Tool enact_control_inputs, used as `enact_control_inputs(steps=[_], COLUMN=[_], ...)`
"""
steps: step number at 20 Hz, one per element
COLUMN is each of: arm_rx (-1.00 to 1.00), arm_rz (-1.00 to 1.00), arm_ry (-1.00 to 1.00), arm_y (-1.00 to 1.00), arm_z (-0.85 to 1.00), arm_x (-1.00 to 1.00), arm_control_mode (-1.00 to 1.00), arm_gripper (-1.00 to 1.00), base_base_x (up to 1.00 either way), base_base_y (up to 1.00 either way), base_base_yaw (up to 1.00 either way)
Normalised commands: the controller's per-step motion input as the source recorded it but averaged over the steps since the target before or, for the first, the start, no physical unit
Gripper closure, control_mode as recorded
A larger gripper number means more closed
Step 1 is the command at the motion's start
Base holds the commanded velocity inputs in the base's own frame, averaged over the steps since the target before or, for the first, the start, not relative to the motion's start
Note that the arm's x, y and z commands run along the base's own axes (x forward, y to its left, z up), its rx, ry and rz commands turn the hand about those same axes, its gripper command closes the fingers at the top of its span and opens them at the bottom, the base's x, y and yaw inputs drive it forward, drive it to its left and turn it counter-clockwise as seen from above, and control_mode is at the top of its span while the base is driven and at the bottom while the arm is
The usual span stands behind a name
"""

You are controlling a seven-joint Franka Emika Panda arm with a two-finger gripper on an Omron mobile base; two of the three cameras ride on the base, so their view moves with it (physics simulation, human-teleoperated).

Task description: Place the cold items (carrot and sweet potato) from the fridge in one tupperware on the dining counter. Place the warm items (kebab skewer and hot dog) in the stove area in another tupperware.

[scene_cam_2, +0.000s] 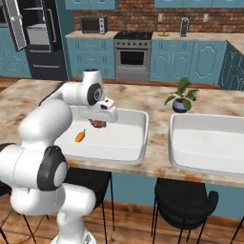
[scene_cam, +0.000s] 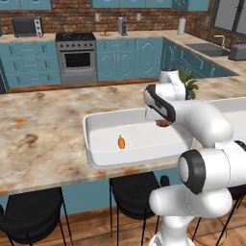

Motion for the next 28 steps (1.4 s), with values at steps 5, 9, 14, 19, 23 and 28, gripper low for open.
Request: enact_control_inputs(steps=[5,9,14,19,23,28], arm_rx=[0.01,0.0,0.0,0.0,0.07,0.03], arm_rz=[0.0,0.0,0.0,0.0,0.01,0.0], arm_ry=[0.04,0.0,0.0,0.0,0.05,0.01], arm_y=[0.0,0.0,0.0,0.0,-0.08,-0.01], arm_z=[-0.23,-0.51,-0.52,-0.39,-0.07,-0.16], arm_x=[0.11,0.02,0.07,0.21,0.38,0.48], arm_control_mode=[-1.0,-1.0,-1.0,-1.0,-1.0,-1.0], arm_gripper=[1.0,1.0,1.0,1.0,1.0,1.0], base_base_x=[0.0,0.0,0.0,0.0,0.0,0.0], base_base_y=[0.0,0.0,0.0,0.0,0.0,0.0], base_base_yaw=[0.0,0.0,0.0,0.0,0.0,0.0])
